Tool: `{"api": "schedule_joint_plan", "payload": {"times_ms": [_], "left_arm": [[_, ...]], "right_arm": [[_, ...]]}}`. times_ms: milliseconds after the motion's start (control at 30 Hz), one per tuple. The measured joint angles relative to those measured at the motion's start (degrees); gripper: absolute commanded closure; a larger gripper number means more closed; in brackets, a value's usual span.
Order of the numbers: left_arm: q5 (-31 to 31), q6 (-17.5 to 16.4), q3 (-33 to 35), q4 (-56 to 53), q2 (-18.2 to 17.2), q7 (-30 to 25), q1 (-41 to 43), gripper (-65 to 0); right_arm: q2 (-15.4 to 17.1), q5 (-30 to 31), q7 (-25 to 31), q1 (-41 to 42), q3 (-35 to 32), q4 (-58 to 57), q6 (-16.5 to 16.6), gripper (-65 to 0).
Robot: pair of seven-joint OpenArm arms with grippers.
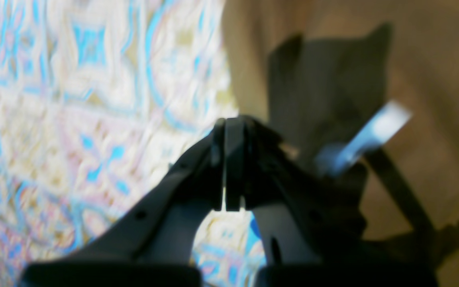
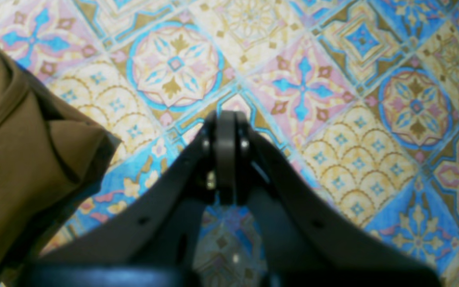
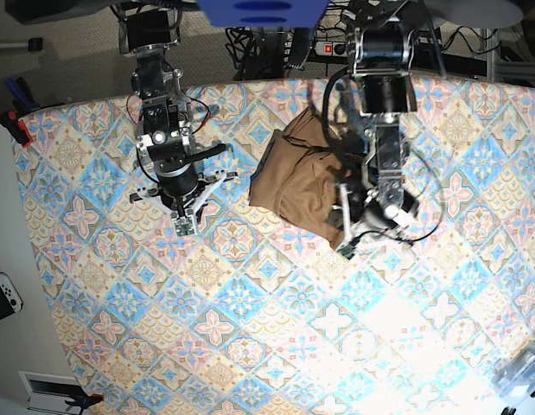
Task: Layout the t-shirt on the table in an organized manner, then fold the t-shirt properly
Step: 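Lift the right gripper away and tuck the bundle edge with the left gripper, then push the bundle's side with the left gripper to square it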
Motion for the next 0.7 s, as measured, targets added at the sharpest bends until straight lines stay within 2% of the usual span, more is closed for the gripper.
{"api": "schedule_joint_plan", "payload": {"times_ms": [200, 333, 433, 567, 633, 700], "left_arm": [[3.56, 0.11, -0.55, -2.45, 4.39, -1.9, -0.85, 0.0], [3.23, -0.11, -5.35, 4.98, 4.96, -1.7, -0.07, 0.0], [4.2, 0.39, -7.63, 11.32, 4.02, -1.18, 1.46, 0.0], [6.91, 0.09, -5.73, 16.52, 2.14, 7.15, 8.35, 0.0], [6.38, 0.02, -5.01, 17.22, 2.21, 8.26, 11.76, 0.0], [6.08, 0.17, -5.01, 17.4, 4.37, 8.26, 14.56, 0.0]], "right_arm": [[0.0, 0.0, 0.0, -0.09, 0.24, 0.09, 0.0, 0.0], [0.02, -0.02, -0.02, -0.2, 0.31, 0.09, -0.02, 0.0], [0.0, -0.02, -0.04, -0.15, 0.31, 0.07, -0.04, 0.0], [0.0, 0.0, -0.02, -0.15, 0.07, -0.09, -0.02, 0.0], [0.02, -0.02, 0.11, 0.15, 0.02, -0.33, -0.04, 0.0], [0.02, -0.02, 0.09, 0.26, -0.09, -0.35, -0.04, 0.0]]}}
